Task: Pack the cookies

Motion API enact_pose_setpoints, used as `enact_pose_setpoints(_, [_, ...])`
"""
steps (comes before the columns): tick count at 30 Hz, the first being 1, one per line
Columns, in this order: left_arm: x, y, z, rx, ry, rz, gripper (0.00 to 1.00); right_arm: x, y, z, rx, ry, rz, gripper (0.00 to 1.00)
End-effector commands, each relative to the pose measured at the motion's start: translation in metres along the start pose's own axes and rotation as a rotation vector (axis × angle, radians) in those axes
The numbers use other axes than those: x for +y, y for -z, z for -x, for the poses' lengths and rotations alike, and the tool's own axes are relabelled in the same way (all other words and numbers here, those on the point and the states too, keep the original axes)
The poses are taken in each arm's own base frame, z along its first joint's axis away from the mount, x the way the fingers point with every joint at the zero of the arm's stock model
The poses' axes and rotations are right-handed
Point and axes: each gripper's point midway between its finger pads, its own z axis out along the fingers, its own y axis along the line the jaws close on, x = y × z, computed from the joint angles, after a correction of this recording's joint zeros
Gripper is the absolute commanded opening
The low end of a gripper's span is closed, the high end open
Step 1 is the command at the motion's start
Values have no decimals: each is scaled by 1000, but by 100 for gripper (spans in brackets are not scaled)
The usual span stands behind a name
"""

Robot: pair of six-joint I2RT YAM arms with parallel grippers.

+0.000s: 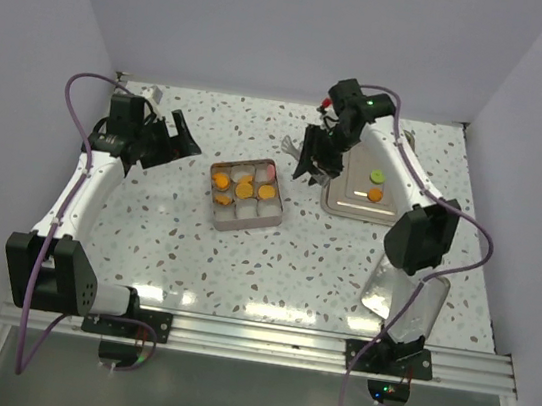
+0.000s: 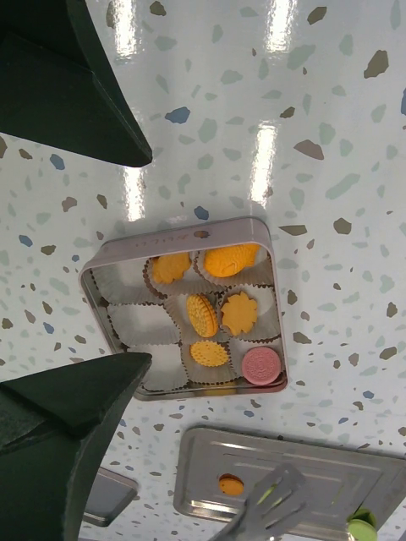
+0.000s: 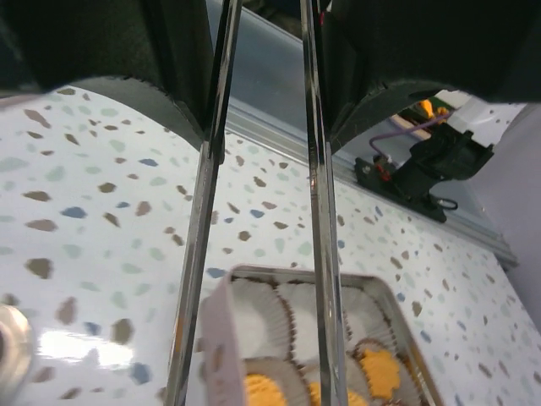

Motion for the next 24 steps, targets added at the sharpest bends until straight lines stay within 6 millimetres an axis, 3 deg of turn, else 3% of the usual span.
enact_pose_setpoints(1, [-7, 7, 6, -35, -37, -28, 96, -37, 42, -17, -31, -14, -104, 47])
enact_pose_setpoints(6, [-8, 6, 7, -33, -38, -30, 96, -106, 48, -14, -59, -155, -213, 47])
enact_pose_setpoints(10, [-7, 2, 6, -23, -39, -33, 96, -144, 52, -5, -89, -231, -272, 47])
enact_pose_setpoints(19, [-7, -4, 3, -4, -34, -39, 96, -204, 54, 11, -77, -283, -438, 50])
enact_pose_setpoints(24, [-4, -8, 1, 1, -31, -33, 96, -216, 42, 16, -38, -301, -438, 50])
